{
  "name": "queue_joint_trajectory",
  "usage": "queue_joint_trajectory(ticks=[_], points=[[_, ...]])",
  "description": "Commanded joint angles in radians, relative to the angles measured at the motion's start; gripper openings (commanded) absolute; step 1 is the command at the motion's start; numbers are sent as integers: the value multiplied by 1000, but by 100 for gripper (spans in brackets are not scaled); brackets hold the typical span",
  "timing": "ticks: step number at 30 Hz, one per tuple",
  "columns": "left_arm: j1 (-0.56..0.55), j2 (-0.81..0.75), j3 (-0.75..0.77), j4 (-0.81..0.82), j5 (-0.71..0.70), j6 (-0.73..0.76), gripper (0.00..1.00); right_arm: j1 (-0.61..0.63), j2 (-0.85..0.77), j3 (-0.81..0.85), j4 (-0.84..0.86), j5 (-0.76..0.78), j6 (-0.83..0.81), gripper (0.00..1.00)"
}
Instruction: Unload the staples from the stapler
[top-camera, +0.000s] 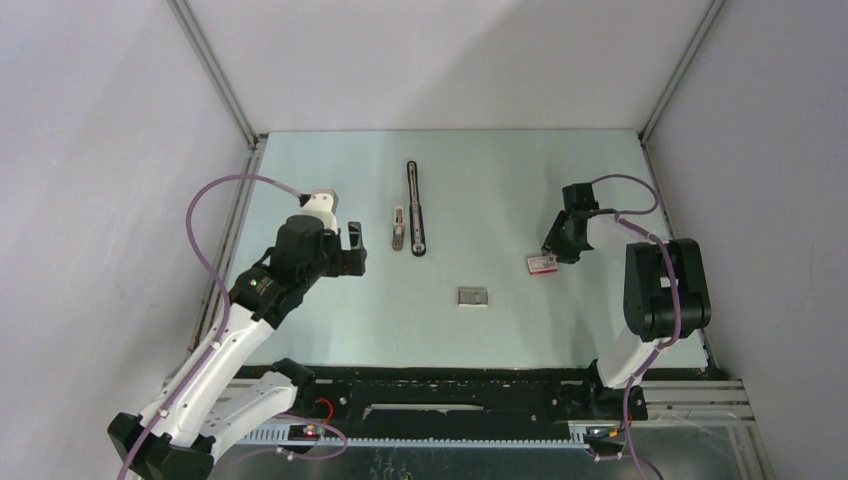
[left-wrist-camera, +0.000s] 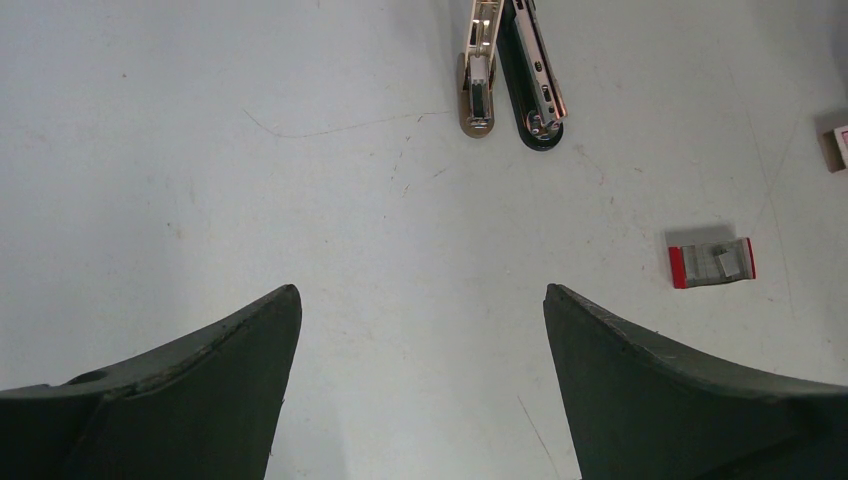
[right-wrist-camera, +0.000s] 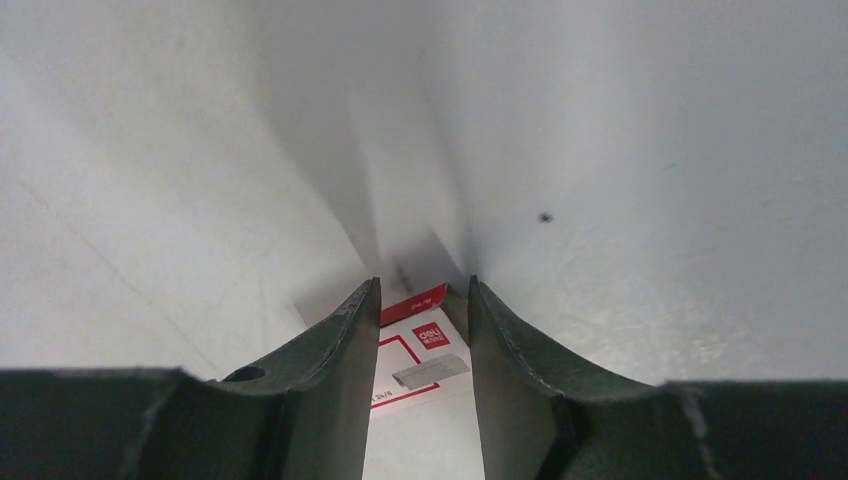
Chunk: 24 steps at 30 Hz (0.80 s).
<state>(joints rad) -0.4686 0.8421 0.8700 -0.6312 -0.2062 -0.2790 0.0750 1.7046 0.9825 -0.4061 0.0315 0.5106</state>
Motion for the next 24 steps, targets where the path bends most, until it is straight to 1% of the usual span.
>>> queue_joint_trajectory(ticks=[1, 10, 24], points=[[6, -3, -3, 17, -6, 20, 96, 58, -23, -29, -38, -55, -46, 46], [7, -5, -5, 18, -7, 20, 96, 147, -5, -37, -65, -68, -85, 47], [5, -4, -1, 19, 9, 4, 97, 242, -65, -112, -53, -103, -79, 47]])
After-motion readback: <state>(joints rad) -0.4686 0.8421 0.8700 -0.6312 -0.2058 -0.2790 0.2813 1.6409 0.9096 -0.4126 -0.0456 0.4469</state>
